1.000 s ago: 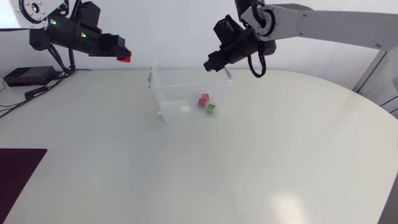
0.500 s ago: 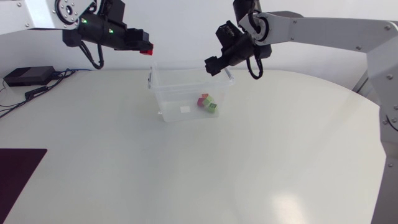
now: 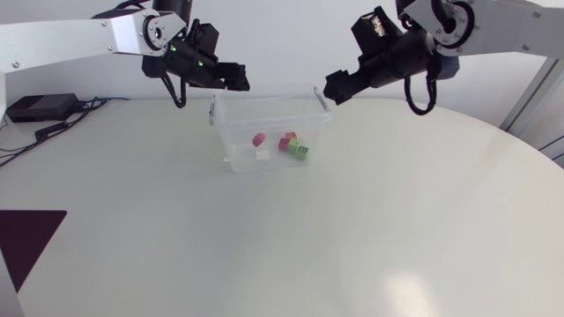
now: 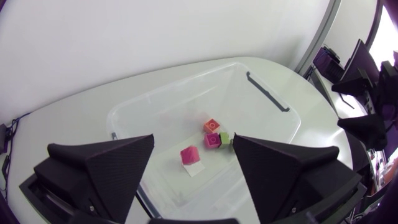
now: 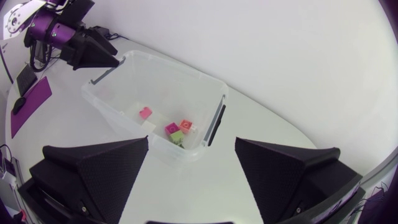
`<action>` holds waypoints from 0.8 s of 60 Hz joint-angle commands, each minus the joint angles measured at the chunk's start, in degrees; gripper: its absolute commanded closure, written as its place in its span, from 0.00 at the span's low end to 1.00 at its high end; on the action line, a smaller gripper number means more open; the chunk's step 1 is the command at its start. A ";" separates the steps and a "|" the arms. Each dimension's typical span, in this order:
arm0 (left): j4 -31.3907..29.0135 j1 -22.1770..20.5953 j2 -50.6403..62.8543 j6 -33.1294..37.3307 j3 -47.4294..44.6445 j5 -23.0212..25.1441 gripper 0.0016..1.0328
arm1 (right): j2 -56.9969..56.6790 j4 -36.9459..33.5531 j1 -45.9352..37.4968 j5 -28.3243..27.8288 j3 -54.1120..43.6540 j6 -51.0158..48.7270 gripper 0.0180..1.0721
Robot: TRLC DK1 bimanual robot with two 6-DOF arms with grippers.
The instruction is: Place the duplo bricks in the container
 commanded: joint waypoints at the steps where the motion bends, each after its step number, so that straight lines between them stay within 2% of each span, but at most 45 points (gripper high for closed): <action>1: -2.53 -0.48 1.35 1.10 4.35 -0.81 0.03 | -4.14 1.09 -1.48 -0.25 -4.39 -0.95 0.04; 6: -5.35 -0.48 -1.46 2.33 4.00 -2.75 0.03 | -8.18 2.84 -2.71 -0.07 -8.26 -1.04 0.04; 13: -6.14 -0.57 -5.94 3.65 0.49 -6.52 0.03 | -13.28 5.48 -4.56 0.45 -13.88 -1.04 0.04; 17: -6.14 -0.31 -8.58 3.92 -1.71 -9.69 0.03 | -16.01 7.06 -6.05 0.81 -17.13 -1.21 0.04; 23: -6.23 -0.13 -11.66 4.27 -4.87 -17.25 0.03 | -19.52 9.08 -8.16 0.89 -21.26 -1.12 0.04; 27: -6.31 0.57 -13.24 4.44 -7.25 -19.36 0.03 | -21.98 10.40 -9.83 0.98 -23.81 -0.86 0.04; 36: -5.26 2.42 -19.83 4.36 -15.42 -19.71 0.03 | -27.43 11.63 -12.47 1.24 -29.70 -2.09 0.04; 48: -0.51 4.70 -30.38 5.41 -26.49 -20.41 0.03 | -36.04 13.13 -12.56 5.29 -37.08 -3.41 0.05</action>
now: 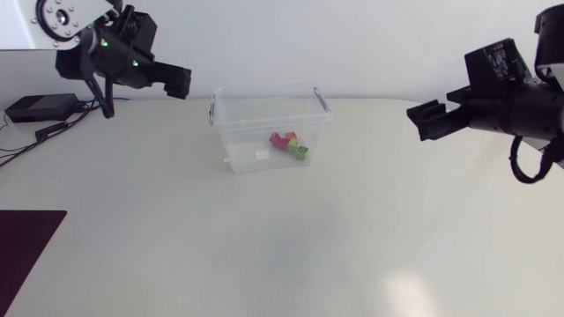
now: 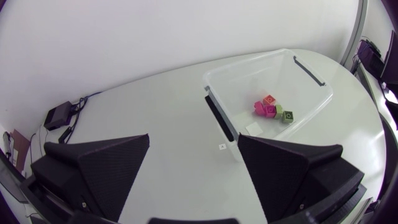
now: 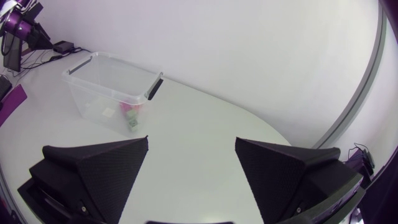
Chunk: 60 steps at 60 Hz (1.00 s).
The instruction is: Place the duplo bricks in the container
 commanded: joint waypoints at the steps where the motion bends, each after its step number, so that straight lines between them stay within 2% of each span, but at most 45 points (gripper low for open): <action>1: 2.42 1.03 -6.23 1.24 -4.91 -0.87 0.03 | -3.98 1.33 -0.27 1.33 -3.80 -1.33 0.05; 14: 12.26 1.74 -16.95 3.52 -18.97 -5.35 0.04 | -11.81 3.26 -0.36 3.88 -12.06 -1.07 0.05; 21: 17.71 3.14 -23.63 4.05 -26.44 -5.44 0.04 | -15.76 4.84 -0.89 5.37 -16.19 -0.81 0.05; 44: 22.46 7.19 -39.54 6.16 -40.50 -5.44 0.04 | -27.80 4.40 -4.23 7.57 -23.49 0.69 0.05; 60: 28.70 8.86 -52.64 7.39 -52.28 -5.44 0.04 | -38.70 3.35 -7.65 7.92 -29.11 0.69 0.05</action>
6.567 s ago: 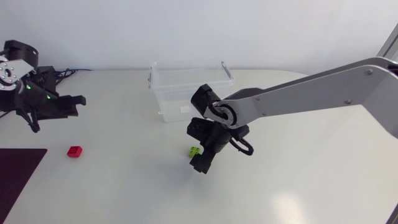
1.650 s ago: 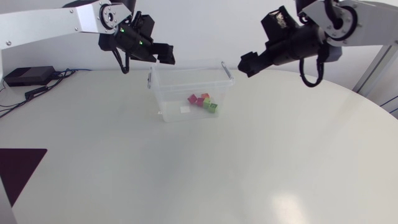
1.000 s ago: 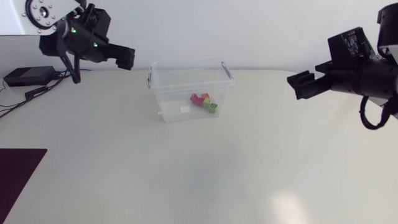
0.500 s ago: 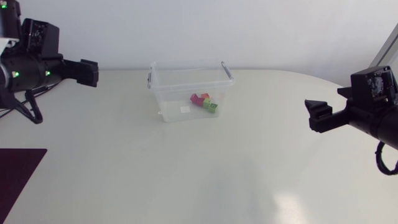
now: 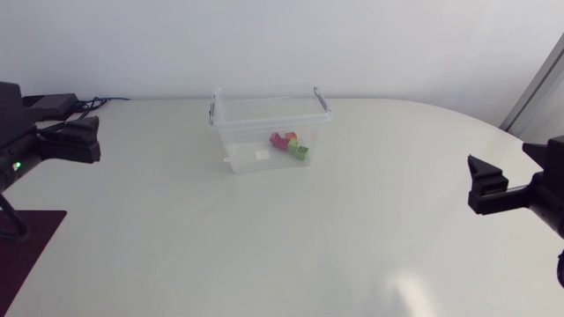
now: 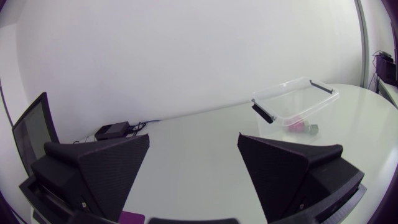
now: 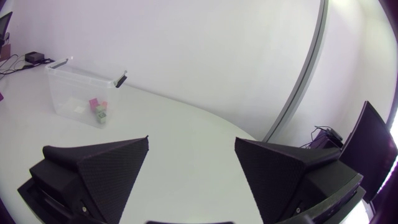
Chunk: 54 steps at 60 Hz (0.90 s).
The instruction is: Place the duplo bricks in the container
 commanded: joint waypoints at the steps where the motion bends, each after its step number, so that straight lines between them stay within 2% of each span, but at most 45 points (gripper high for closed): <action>1: 1.84 0.75 -3.81 1.18 -3.76 -0.28 0.04 | -3.43 -0.57 -1.14 0.78 -2.86 1.15 0.05; 14: 4.12 1.02 -13.51 1.07 -11.23 -0.21 0.04 | -9.97 -1.02 -1.38 1.09 -6.87 1.27 0.05; 54: 3.94 1.88 -33.28 -9.24 -28.11 7.10 0.06 | -22.18 6.23 0.89 -2.16 -20.19 12.87 0.05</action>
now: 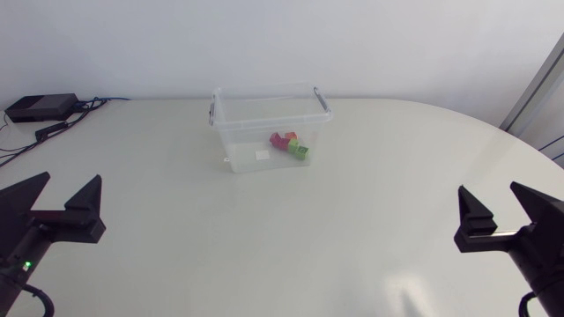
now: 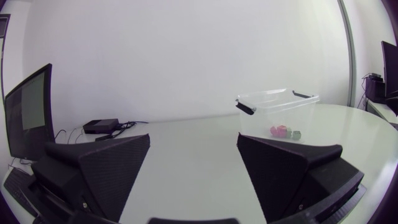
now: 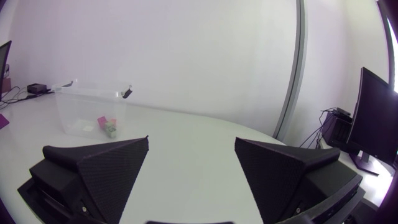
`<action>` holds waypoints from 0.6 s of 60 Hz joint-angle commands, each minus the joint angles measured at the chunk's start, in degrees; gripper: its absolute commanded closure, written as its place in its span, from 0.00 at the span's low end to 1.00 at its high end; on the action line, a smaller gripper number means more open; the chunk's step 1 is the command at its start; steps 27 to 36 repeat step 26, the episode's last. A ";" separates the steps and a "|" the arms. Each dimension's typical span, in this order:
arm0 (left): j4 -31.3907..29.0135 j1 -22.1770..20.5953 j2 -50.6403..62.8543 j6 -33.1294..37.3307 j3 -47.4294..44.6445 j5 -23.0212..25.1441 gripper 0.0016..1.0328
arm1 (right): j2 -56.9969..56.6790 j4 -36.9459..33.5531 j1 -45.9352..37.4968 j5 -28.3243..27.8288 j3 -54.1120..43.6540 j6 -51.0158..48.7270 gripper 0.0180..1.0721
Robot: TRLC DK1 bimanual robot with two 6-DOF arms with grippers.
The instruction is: Place the duplo bricks in the container
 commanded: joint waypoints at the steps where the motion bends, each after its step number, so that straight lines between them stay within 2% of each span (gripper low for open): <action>1: 0.56 0.46 -2.75 -2.85 -3.08 1.18 0.06 | -1.68 1.49 0.57 -0.34 -2.70 2.95 0.05; 17: 0.49 0.80 -10.59 -6.94 -9.78 4.08 0.07 | -6.52 4.36 1.48 -1.63 -7.99 7.55 0.05; 36: 0.49 0.80 -10.59 -6.94 -9.78 4.08 0.07 | -6.52 4.36 1.48 -1.63 -7.99 7.55 0.05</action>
